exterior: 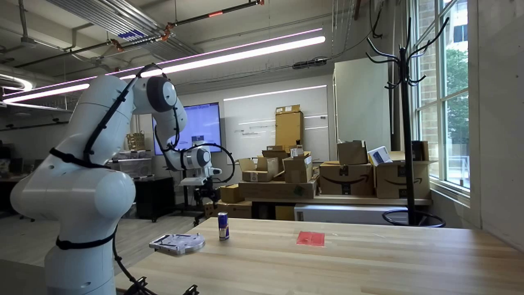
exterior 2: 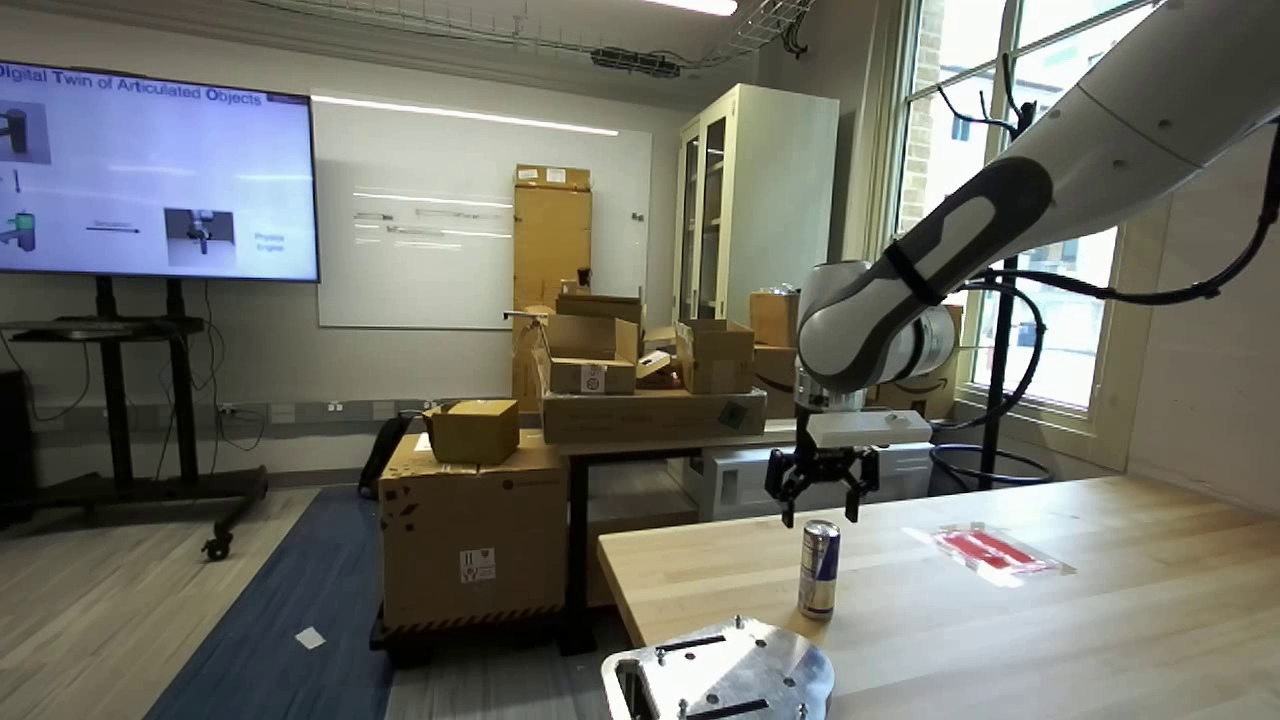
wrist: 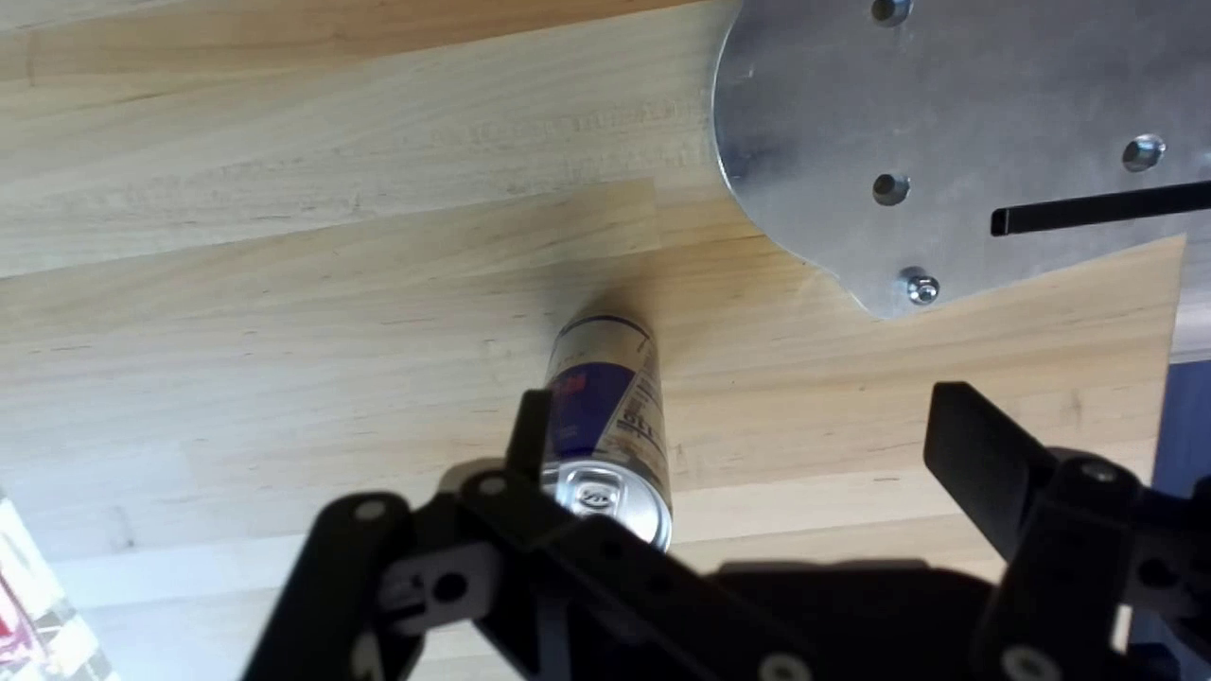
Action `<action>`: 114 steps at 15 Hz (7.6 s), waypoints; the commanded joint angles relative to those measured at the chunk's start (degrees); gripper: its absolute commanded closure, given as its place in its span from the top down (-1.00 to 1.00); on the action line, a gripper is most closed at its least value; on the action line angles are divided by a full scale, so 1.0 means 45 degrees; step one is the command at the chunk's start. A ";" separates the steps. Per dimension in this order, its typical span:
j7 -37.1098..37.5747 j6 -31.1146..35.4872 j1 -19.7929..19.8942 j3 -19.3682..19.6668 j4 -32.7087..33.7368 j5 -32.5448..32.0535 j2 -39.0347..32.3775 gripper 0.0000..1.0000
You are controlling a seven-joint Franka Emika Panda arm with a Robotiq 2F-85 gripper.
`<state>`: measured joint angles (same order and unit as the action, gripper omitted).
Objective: Put the red bull can on the metal object
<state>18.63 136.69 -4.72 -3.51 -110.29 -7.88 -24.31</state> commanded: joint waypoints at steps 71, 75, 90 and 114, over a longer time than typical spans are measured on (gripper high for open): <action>-0.0562 -0.0252 -0.3329 -0.0209 -0.0437 -0.0992 -0.0659 -0.32; -0.0978 0.0189 -0.3089 -0.0427 -0.0493 -0.0501 -0.0663 0.38; 0.0081 0.0147 -0.2820 0.0178 -0.2684 -0.1659 0.3141 1.00; 0.0183 0.0139 -0.0525 0.0711 -0.3897 -0.1390 0.4086 1.00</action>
